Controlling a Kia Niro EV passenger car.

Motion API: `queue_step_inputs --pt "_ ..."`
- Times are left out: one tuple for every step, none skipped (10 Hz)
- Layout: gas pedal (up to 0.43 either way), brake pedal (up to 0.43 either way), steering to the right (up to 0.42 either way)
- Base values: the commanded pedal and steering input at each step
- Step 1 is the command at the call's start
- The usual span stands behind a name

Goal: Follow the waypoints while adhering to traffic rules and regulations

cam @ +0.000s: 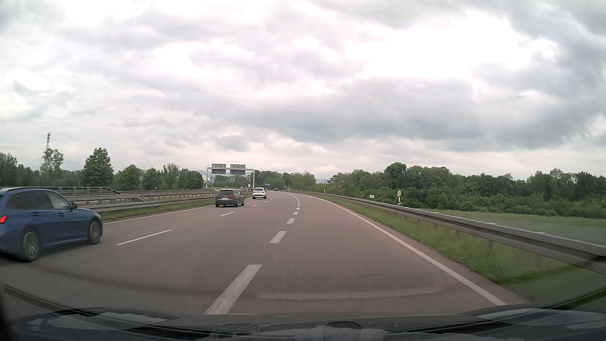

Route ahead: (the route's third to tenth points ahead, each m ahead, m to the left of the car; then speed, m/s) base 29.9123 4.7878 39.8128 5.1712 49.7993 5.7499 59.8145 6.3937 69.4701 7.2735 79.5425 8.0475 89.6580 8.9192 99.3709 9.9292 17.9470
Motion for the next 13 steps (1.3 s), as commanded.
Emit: queue_step_inputs --pt "0.268 0.000 -0.009" --pt "0.268 0.000 -0.009" --pt "0.268 0.000 -0.009" --pt "0.268 0.000 -0.009" --pt "0.268 0.000 -0.009" --pt "0.268 0.000 -0.009" --pt "0.268 0.000 -0.009" --pt "0.268 0.000 -0.009" --pt "0.268 0.000 -0.009" --pt "0.268 0.000 -0.009" --pt "0.268 0.000 -0.009" --pt "0.268 0.000 -0.009" --pt "0.268 0.000 -0.008"
